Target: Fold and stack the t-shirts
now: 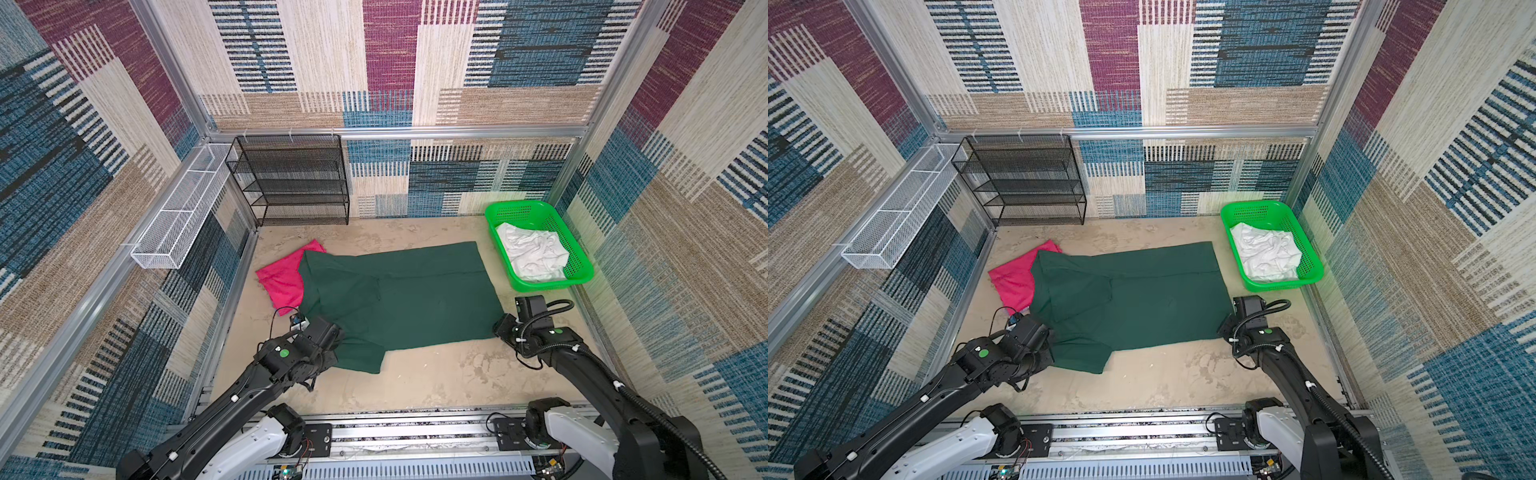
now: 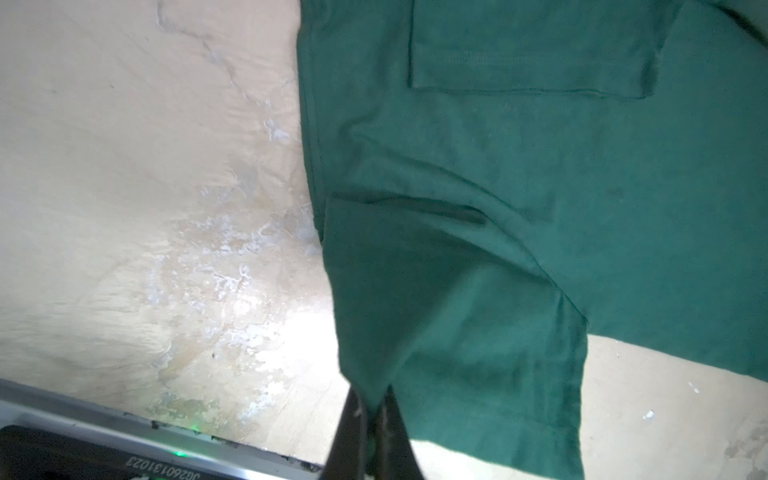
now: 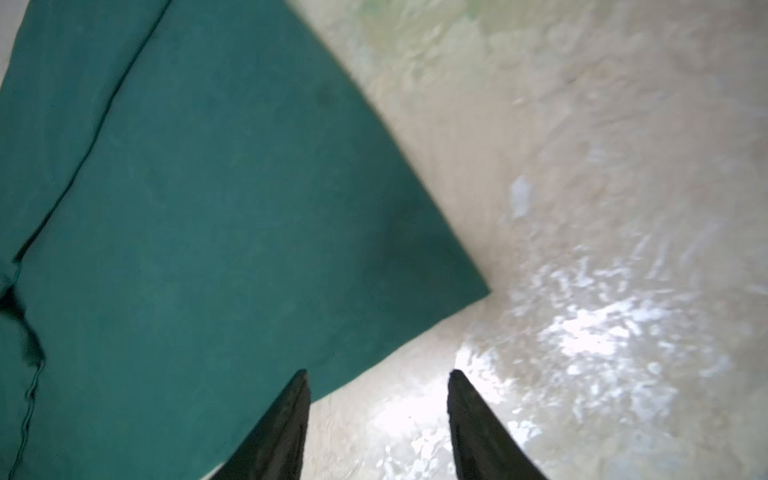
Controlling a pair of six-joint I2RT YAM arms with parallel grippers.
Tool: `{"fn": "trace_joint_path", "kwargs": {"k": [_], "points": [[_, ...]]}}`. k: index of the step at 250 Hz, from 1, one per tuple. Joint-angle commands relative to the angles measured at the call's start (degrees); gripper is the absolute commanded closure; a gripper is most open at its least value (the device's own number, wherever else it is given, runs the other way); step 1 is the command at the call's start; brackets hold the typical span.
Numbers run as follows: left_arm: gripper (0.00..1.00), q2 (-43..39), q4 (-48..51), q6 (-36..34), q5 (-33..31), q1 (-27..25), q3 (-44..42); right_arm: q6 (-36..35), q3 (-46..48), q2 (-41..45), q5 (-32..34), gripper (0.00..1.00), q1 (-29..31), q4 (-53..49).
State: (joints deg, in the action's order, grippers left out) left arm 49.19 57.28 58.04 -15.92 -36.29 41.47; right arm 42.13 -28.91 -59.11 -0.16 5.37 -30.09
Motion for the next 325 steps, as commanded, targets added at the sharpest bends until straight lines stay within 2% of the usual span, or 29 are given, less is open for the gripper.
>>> {"fn": "trace_joint_path", "kwargs": {"k": [1,71,108,140,180,228,262,292,325], "points": [[1.00,0.52,3.34,-4.52,-3.28,0.78,2.06,1.65,0.43,-2.46,1.18,0.49,-2.04,-0.98],[1.00,-2.13,4.09,-6.49,-4.06,2.27,2.22,-1.44,-0.49,-8.21,1.76,0.59,-6.83,5.56],[1.00,-3.22,4.73,-6.44,-4.08,2.63,2.27,-2.45,-0.37,-11.32,-1.83,0.67,-7.13,8.60],[1.00,-3.24,4.69,-6.44,-4.16,2.72,2.31,-2.49,0.45,-11.61,-5.22,0.68,-7.12,10.53],[1.00,-2.24,3.42,-6.75,-3.41,2.72,2.56,-3.11,1.20,-10.98,-8.24,0.69,-7.13,10.06],[1.00,-1.90,2.97,-7.25,-3.41,2.73,2.74,-3.54,1.66,-7.53,-8.94,0.69,-7.04,5.43],[1.00,-1.64,2.23,-7.68,-3.22,2.80,2.32,-4.48,1.57,-8.04,-9.33,0.70,-7.08,4.12],[1.00,-1.44,1.94,-7.99,-2.88,2.80,2.26,-4.72,1.00,-9.49,-9.43,0.81,-7.04,5.61],[1.00,-2.05,2.62,-7.93,-3.15,2.72,2.43,-5.69,0.10,-11.72,-8.59,0.83,-7.04,6.14]]}}
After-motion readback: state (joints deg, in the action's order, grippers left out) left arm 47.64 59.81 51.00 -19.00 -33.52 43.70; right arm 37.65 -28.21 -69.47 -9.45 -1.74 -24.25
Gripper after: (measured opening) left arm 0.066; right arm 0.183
